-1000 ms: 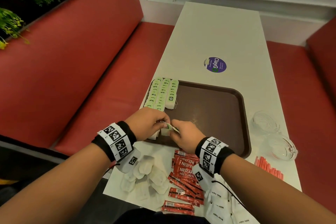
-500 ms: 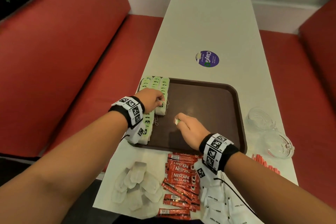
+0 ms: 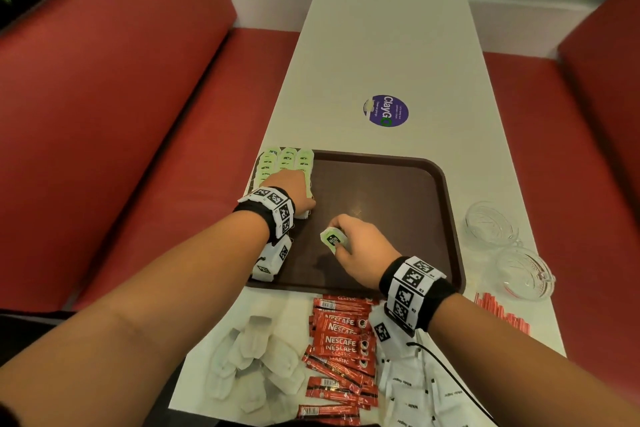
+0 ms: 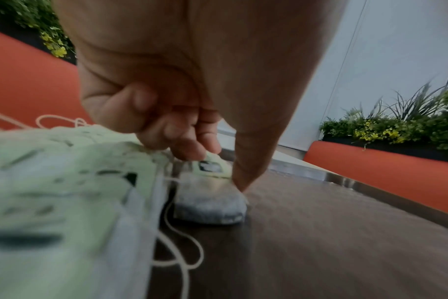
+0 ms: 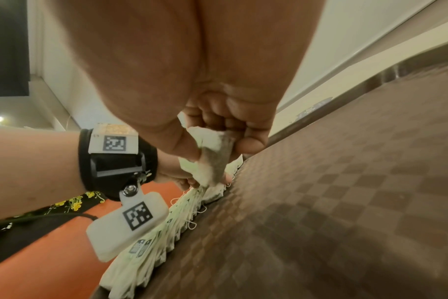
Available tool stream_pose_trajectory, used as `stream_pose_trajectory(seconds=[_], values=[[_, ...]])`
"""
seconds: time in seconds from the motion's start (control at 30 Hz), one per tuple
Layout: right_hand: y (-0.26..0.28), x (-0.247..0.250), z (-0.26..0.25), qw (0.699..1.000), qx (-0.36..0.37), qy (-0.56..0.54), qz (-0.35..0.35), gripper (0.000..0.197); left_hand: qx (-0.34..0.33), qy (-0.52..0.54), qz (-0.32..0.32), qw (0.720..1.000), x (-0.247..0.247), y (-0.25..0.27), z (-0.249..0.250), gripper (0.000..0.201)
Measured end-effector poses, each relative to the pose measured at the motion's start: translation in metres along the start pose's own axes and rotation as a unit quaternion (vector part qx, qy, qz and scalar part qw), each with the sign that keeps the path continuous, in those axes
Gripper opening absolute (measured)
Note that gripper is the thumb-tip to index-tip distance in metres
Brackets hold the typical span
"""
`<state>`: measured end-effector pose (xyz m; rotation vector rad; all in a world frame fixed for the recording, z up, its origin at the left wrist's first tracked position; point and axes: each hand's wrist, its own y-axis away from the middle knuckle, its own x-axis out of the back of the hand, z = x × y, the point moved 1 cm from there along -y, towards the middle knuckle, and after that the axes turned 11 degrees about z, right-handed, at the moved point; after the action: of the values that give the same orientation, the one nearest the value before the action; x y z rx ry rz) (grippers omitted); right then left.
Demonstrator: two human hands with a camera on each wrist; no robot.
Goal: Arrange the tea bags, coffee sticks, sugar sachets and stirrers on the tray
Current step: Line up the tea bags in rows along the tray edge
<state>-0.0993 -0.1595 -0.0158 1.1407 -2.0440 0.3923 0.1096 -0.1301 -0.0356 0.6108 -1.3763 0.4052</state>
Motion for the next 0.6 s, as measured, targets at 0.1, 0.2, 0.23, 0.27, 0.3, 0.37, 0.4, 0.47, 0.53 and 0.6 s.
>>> stream_pose_trajectory(seconds=[0.1,0.2,0.23,0.27,0.3,0.37,0.4,0.47,0.53,0.6], values=[[0.0,0.002,0.0,1.0,0.003,-0.002,0.002,0.025,0.02,0.008,0.006,1.0,-0.001,0.001,0.0,0.037],[0.0,0.003,-0.001,1.0,0.004,-0.005,0.003,0.023,0.01,0.014,0.015,1.0,0.003,0.004,-0.001,0.043],[0.0,0.003,-0.001,1.0,0.004,-0.007,0.005,0.022,0.001,0.027,0.019,0.999,0.006,0.006,-0.002,0.042],[-0.001,0.003,0.0,1.0,0.004,-0.009,0.009,0.02,-0.009,0.049,0.023,0.998,0.01,0.009,-0.001,0.039],[-0.002,0.003,0.0,1.0,0.005,-0.013,0.015,0.019,-0.022,0.082,0.027,0.996,0.014,0.013,-0.001,0.034],[-0.004,0.004,0.0,0.999,0.001,-0.03,0.033,0.02,-0.06,0.164,0.035,0.984,0.024,0.024,0.0,0.028],[-0.004,0.005,-0.001,0.998,-0.004,-0.044,0.043,0.022,-0.082,0.204,0.029,0.975,0.031,0.032,0.0,0.029],[-0.005,0.007,-0.001,0.996,-0.013,-0.066,0.062,0.028,-0.126,0.259,-0.004,0.958,0.042,0.051,-0.001,0.03],[-0.007,0.009,-0.002,0.993,-0.016,-0.083,0.077,0.032,-0.167,0.268,-0.038,0.948,0.047,0.068,-0.002,0.027],[-0.009,0.008,-0.004,0.991,-0.012,-0.102,0.084,0.035,-0.191,0.252,-0.039,0.948,0.044,0.077,-0.003,0.022]])
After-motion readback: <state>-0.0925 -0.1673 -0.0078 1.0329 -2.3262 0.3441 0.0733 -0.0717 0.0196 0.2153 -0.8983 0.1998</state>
